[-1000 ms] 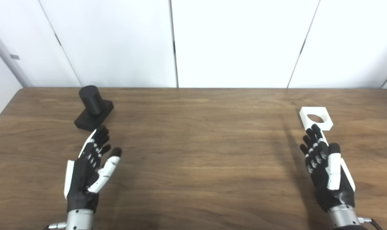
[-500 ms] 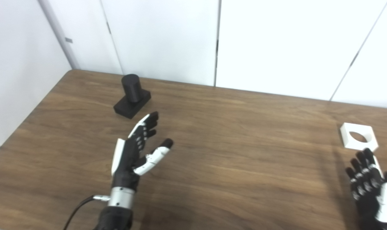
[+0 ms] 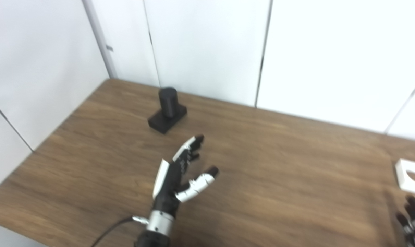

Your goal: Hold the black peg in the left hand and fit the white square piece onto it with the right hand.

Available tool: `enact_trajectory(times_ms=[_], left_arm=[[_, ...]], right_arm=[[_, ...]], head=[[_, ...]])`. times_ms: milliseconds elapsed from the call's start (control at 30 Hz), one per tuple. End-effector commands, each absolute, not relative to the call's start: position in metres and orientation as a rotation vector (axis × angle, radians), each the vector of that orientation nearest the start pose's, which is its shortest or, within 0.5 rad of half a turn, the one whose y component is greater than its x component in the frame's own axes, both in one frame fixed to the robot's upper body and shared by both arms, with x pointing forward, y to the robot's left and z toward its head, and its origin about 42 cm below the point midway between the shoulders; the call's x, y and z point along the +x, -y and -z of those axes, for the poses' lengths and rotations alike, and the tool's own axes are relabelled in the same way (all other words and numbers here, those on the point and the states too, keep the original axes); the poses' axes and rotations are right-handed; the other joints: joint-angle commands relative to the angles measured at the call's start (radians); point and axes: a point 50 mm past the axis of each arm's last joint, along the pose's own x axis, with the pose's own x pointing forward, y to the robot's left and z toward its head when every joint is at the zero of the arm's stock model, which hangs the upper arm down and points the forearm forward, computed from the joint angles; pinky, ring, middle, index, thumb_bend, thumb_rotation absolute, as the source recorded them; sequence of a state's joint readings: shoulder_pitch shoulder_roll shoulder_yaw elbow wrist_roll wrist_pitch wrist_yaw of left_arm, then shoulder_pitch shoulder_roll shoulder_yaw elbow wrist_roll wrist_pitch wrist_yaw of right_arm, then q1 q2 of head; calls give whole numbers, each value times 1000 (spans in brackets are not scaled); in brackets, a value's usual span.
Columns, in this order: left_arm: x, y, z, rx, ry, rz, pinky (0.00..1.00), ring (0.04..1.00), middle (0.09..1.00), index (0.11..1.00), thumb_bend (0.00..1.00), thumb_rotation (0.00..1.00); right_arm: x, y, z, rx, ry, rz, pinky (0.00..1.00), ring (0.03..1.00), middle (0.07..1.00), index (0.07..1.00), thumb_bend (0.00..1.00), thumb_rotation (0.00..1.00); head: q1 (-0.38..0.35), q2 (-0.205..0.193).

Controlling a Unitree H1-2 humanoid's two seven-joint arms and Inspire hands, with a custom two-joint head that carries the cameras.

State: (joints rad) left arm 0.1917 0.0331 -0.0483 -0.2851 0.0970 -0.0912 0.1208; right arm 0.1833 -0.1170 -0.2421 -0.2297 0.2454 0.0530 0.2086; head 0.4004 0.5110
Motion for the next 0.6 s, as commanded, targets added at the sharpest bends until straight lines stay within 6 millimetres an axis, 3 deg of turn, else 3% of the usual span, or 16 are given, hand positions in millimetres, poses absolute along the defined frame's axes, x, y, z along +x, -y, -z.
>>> enact_trajectory(times_ms=[0, 233, 367, 567], left_arm=[[193, -212, -121, 50, 157, -157, 904, 933, 910, 889, 758, 402], [191, -210, -114, 89, 148, -162, 886, 921, 922, 893, 754, 416], [192, -209, -110, 66, 153, -170, 863, 912, 911, 888, 743, 386], [192, -210, -107, 86, 153, -170, 870, 908, 912, 887, 744, 401]], right_arm=[[192, 319, -118, 25, 47, 45, 895, 963, 918, 950, 711, 1000], [191, 323, -111, 27, 50, 33, 920, 966, 915, 947, 680, 1000], [193, 323, -107, 21, 48, 33, 949, 979, 931, 943, 697, 1000], [193, 325, -103, 18, 45, 10, 993, 997, 962, 968, 697, 1000]], head=[[3, -9], [26, -57], [-7, -64], [12, -71]])
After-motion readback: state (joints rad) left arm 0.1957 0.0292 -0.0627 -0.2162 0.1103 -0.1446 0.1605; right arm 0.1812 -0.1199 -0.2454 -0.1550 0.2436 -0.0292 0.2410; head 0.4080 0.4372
